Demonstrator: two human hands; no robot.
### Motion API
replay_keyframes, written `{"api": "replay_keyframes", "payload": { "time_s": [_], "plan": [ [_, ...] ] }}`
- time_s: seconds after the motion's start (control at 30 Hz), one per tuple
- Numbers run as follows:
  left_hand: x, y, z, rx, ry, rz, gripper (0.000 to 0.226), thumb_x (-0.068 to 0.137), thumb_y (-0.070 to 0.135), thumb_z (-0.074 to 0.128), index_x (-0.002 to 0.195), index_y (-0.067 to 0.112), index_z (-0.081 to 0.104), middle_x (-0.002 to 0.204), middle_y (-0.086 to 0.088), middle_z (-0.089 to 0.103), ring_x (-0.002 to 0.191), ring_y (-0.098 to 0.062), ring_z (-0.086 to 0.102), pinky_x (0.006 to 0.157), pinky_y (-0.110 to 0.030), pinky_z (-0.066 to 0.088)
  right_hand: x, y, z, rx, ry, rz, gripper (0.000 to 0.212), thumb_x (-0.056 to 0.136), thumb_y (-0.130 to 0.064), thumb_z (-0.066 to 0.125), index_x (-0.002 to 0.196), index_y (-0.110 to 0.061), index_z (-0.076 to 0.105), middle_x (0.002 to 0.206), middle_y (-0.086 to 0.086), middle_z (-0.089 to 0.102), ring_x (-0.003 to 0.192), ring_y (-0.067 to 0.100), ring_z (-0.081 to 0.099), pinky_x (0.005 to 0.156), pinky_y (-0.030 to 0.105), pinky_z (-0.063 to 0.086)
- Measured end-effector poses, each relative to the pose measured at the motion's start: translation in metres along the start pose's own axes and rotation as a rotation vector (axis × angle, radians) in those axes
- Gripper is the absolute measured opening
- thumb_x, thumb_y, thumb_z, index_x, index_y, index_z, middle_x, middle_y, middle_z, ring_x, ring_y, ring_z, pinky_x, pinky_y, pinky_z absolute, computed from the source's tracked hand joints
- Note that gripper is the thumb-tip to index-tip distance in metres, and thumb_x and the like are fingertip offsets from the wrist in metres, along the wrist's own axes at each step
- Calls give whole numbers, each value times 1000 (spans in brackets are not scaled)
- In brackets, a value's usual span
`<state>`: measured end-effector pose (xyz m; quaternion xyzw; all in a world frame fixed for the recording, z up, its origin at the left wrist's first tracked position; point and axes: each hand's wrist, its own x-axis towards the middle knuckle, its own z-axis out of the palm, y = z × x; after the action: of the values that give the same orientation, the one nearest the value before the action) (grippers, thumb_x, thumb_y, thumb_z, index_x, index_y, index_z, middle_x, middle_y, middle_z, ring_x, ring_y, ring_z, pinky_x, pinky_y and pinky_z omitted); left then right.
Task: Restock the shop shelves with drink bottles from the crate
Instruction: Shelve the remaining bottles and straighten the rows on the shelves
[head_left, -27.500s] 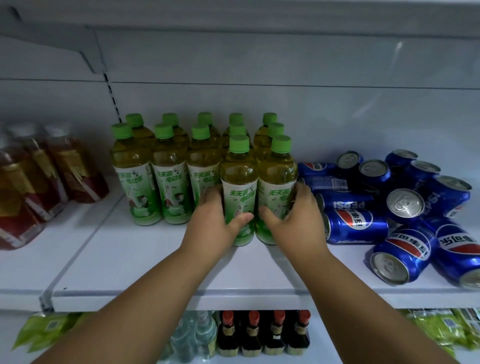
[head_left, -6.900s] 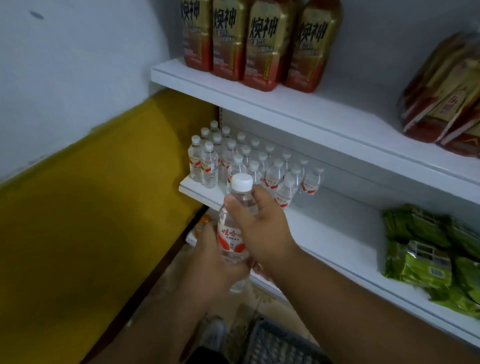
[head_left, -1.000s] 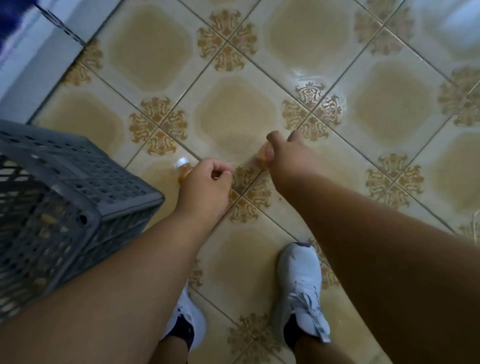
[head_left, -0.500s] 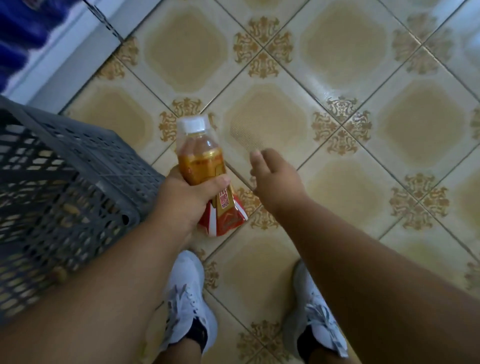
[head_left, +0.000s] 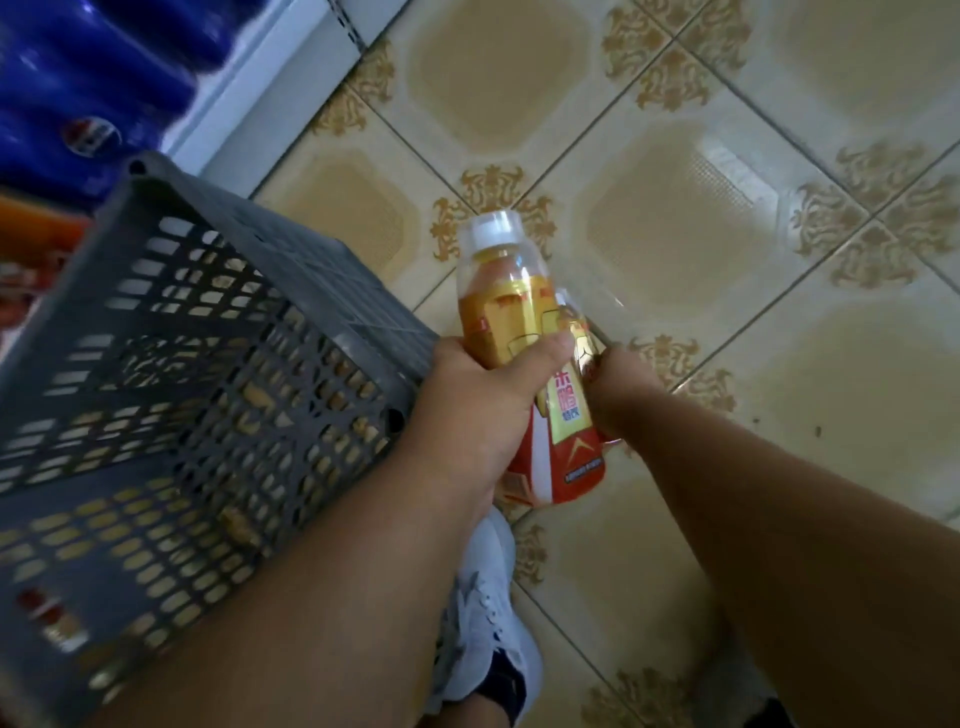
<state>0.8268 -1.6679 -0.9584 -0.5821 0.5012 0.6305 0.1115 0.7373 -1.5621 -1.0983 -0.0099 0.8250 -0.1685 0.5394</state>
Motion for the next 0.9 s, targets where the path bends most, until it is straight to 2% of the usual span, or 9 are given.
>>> {"api": "replay_keyframes", "payload": {
  "time_s": [0.17, 0.23, 0.37, 0.47, 0.57, 0.63, 0.7, 0.77, 0.9],
  "plan": [
    [-48, 31, -8, -75, -40, 90, 62, 60, 53, 83, 113, 27, 62, 90, -1, 80, 77, -23, 78, 62, -38, 62, -71, 2, -60, 678, -315, -62, 40, 93, -23, 67, 123, 2, 59, 108, 28, 71, 91, 38, 73, 90, 55, 57],
    [-79, 54, -12, -97, -76, 96, 59, 61, 63, 79, 109, 32, 65, 92, -2, 80, 80, -24, 78, 65, -42, 63, -118, -7, -84, 904, -408, -170, 43, 91, -14, 62, 127, 8, 52, 114, 39, 60, 94, 45, 63, 88, 57, 50],
    [-137, 96, -29, -167, -148, 14, 60, 60, 87, 52, 87, 41, 78, 94, -6, 80, 85, -27, 78, 67, -48, 62, -213, -29, -131, 1160, -598, -381, 63, 80, -10, 49, 140, 7, 39, 121, 32, 47, 106, 48, 46, 94, 60, 36],
    [-202, 149, -38, -201, -203, 16, 69, 58, 86, 58, 104, 38, 77, 106, -7, 79, 94, -31, 77, 79, -56, 60, -297, -50, -185, 1218, -690, -500, 61, 76, -11, 61, 135, 1, 49, 118, 30, 55, 102, 42, 59, 89, 52, 51],
    [-278, 209, -45, -157, -195, 127, 62, 51, 84, 67, 93, 40, 79, 101, -2, 80, 89, -26, 78, 73, -52, 61, -382, -84, -241, 1158, -709, -576, 85, 67, -38, 87, 134, 1, 53, 114, 23, 62, 100, 39, 63, 90, 51, 54],
    [-332, 248, -48, -153, -228, 204, 58, 50, 81, 73, 90, 39, 80, 99, 0, 80, 87, -22, 78, 63, -41, 62, -436, -102, -272, 1140, -730, -600, 91, 71, -52, 82, 138, 1, 51, 118, 23, 64, 103, 40, 64, 90, 50, 55],
    [-383, 280, -55, -163, -265, 232, 66, 48, 81, 73, 94, 34, 80, 101, -3, 80, 89, -23, 78, 61, -40, 62, -489, -123, -298, 1098, -701, -609, 74, 82, -60, 66, 134, -8, 59, 121, 21, 67, 108, 39, 68, 87, 49, 55],
    [-430, 305, -61, -241, -261, 258, 75, 50, 82, 68, 104, 30, 79, 108, -7, 78, 96, -27, 77, 69, -45, 62, -539, -139, -320, 1072, -640, -607, 60, 89, -63, 51, 122, -18, 71, 122, 17, 71, 110, 36, 69, 84, 48, 58],
    [-524, 336, -63, -431, -228, 287, 74, 70, 76, 58, 117, 22, 75, 120, -14, 74, 107, -34, 73, 85, -53, 59, -636, -158, -363, 1084, -604, -627, 58, 85, -62, 54, 114, -17, 76, 120, 17, 72, 110, 34, 70, 85, 48, 59]
  ]
}}
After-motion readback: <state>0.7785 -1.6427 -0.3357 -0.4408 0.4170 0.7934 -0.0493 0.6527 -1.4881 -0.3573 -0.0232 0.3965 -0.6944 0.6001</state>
